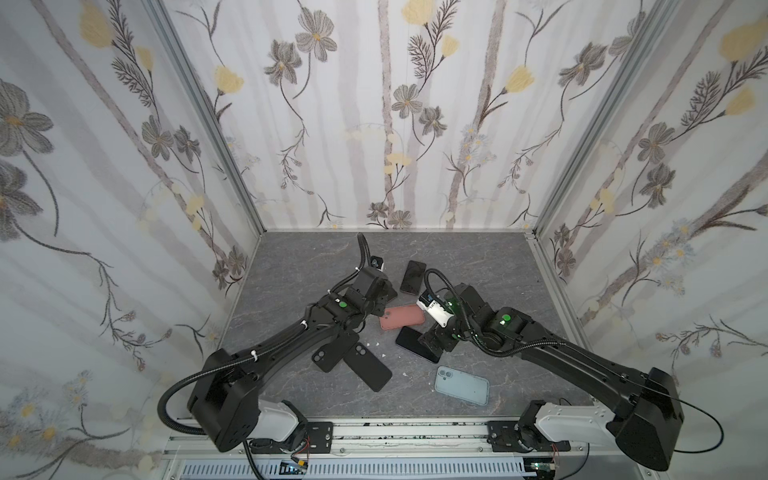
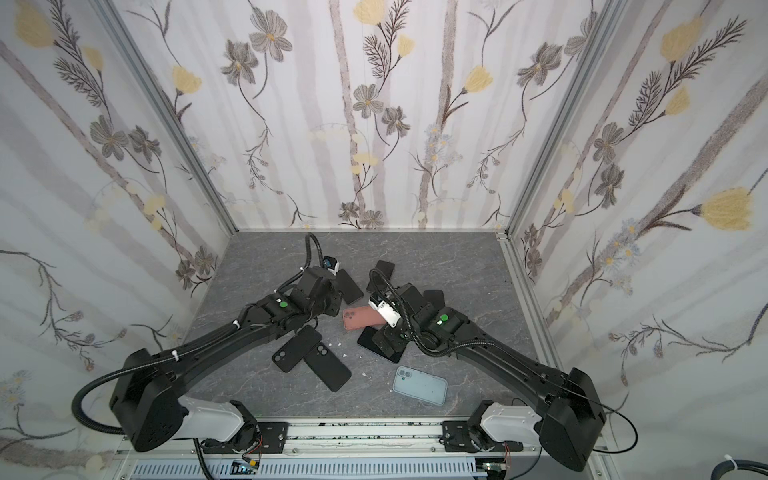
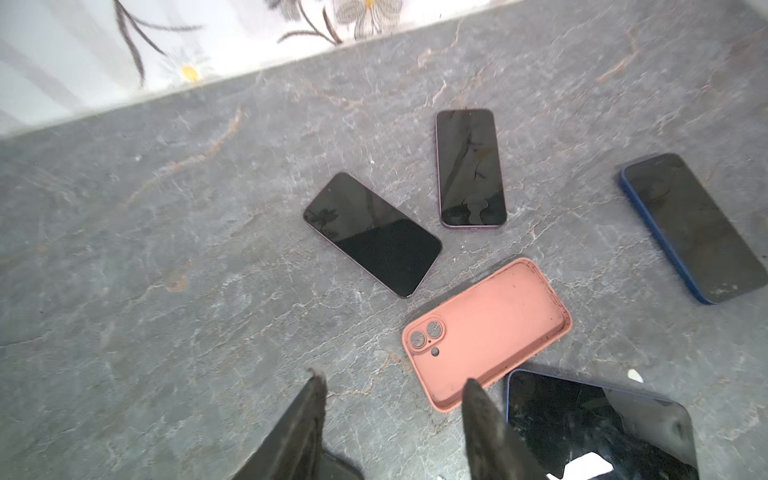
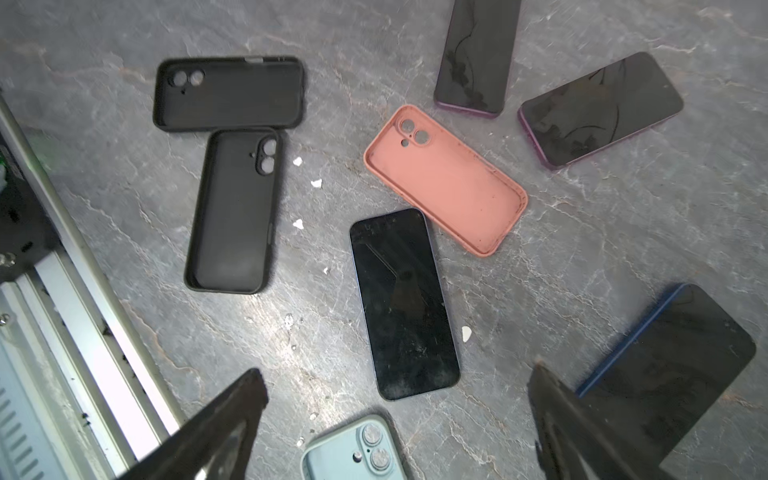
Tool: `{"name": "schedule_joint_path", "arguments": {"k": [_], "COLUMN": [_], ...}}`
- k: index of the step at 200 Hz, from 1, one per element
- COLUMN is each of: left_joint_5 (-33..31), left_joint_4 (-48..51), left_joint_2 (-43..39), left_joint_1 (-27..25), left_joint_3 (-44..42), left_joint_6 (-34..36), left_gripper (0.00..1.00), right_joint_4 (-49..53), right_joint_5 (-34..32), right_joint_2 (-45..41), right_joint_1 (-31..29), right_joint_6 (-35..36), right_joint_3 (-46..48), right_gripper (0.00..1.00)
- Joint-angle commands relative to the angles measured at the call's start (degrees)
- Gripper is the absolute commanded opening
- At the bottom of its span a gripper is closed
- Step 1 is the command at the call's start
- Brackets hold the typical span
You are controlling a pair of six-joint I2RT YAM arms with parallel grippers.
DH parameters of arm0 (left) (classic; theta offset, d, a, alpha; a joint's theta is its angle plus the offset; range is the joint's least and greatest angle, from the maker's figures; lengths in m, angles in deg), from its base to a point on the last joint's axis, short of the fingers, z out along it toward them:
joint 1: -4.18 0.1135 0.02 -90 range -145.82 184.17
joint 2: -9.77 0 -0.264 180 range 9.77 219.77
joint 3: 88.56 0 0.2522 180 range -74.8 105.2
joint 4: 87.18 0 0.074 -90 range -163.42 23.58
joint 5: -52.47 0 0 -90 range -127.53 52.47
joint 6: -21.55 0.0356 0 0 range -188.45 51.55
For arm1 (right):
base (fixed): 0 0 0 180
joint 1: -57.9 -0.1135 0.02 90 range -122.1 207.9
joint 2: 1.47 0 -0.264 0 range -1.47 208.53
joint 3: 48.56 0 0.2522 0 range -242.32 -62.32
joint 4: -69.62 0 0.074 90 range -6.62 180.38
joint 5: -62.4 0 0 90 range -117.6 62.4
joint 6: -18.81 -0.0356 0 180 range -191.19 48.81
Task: Put the phone into the phone case
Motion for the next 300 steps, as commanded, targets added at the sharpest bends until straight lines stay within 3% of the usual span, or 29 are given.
{"name": "schedule_joint_path", "arguments": {"k": [1,41,83,175,226,300], "left_joint_5": [0.09,6.00,14.17,20.69,20.49,21.63], "left_joint_4": [-5.35,-8.69,-6.56,-3.79,-1.94,-2.30], "left_joint_2": [-8.15,-23.00,-30.64,-31.47,-29.75,-29.65], "left_joint_1": [0.13,0.12,0.04,-0.63,-1.02,-1.67], "left_joint_3": [-5.23,-14.72,-19.48,-20.73,-19.38,-20.28], "left_joint_6": [4.78,9.73,12.50,16.73,19.41,19.64], "left_gripper": [0.63,0.76,0.86,0.87,0.98,0.98], "right_joint_4": [0.55,0.76,0.32,-2.56,-4.44,-6.63], "right_joint_5": [-0.25,-1.00,-2.78,-1.81,-1.33,-0.56], "right_joint_2": [3.21,8.46,11.87,16.46,20.93,25.45], "right_joint_1": [-0.08,-0.08,-0.08,2.17,3.08,3.04], "right_joint_6": [3.66,4.38,7.37,13.45,16.36,16.20], "right_joint_3": [-0.19,0.13,1.19,3.22,3.07,3.26], "right_gripper": [0.99,0.99,1.00,1.00,1.00,1.00]}}
